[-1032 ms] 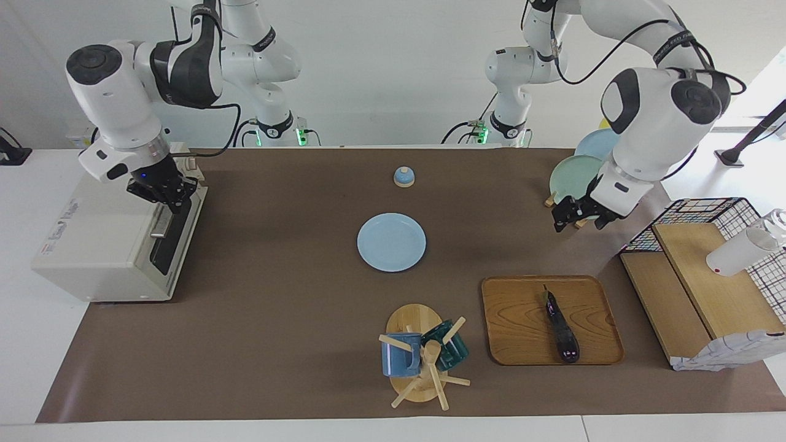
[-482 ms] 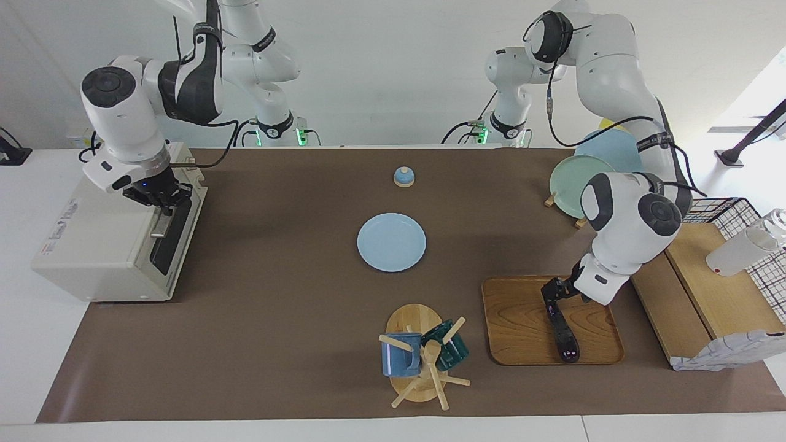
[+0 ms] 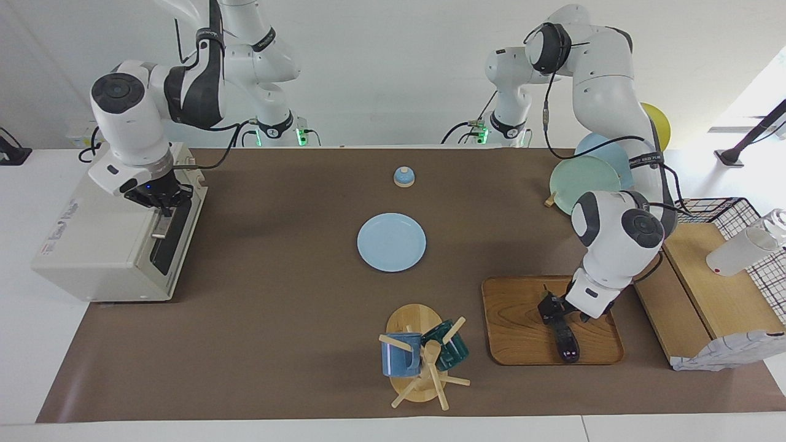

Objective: Put eggplant into oven
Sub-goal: 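Grasp the eggplant with the left gripper while the right gripper reaches the oven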

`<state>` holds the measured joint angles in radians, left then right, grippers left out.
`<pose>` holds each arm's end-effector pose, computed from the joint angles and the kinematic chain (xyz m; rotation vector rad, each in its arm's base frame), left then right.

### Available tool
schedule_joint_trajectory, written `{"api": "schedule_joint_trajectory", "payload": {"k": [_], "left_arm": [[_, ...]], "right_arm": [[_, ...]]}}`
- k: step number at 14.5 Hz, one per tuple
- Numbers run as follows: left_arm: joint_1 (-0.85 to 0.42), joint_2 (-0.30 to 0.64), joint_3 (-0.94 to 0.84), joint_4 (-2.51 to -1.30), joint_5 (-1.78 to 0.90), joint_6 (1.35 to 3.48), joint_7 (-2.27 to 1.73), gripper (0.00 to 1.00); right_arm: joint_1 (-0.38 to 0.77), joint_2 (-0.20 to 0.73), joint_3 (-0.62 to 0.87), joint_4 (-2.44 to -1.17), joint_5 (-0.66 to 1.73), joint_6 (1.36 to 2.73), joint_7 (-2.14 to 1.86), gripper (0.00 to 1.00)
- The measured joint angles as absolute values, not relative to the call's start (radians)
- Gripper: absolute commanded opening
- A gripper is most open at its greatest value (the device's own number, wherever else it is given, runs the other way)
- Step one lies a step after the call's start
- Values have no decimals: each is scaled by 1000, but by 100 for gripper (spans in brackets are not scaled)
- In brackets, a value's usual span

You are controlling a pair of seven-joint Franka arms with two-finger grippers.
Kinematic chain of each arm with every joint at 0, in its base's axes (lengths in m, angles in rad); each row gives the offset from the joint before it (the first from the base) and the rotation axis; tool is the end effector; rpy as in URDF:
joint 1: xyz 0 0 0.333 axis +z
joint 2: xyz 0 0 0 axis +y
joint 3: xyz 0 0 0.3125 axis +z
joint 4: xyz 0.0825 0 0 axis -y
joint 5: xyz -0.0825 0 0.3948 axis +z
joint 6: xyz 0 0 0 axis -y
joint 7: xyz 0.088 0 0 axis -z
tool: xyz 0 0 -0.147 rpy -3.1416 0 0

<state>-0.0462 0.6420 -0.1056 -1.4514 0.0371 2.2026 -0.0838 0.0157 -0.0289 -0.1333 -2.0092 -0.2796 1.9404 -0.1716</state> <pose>0.7337 -0.0979 0.2738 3.0917 -0.0986 0.1678 0.5449 -0.0939 0.4193 2.8838 0.2326 -0.1105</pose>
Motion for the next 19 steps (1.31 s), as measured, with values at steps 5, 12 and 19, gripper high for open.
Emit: {"api": "schedule_joint_trajectory", "payload": {"k": [5, 12, 19], "left_arm": [[-47, 642, -107, -1473, 46, 2226, -65, 87], [-47, 642, -108, -1512, 47, 2269, -47, 62], [-47, 634, -109, -1502, 49, 2239, -45, 0]], "right_arm": [[24, -57, -121, -2059, -251, 1996, -171, 0], [72, -54, -100, -2168, -116, 2145, -159, 0], [123, 32, -92, -2285, -95, 2393, -83, 0]]}}
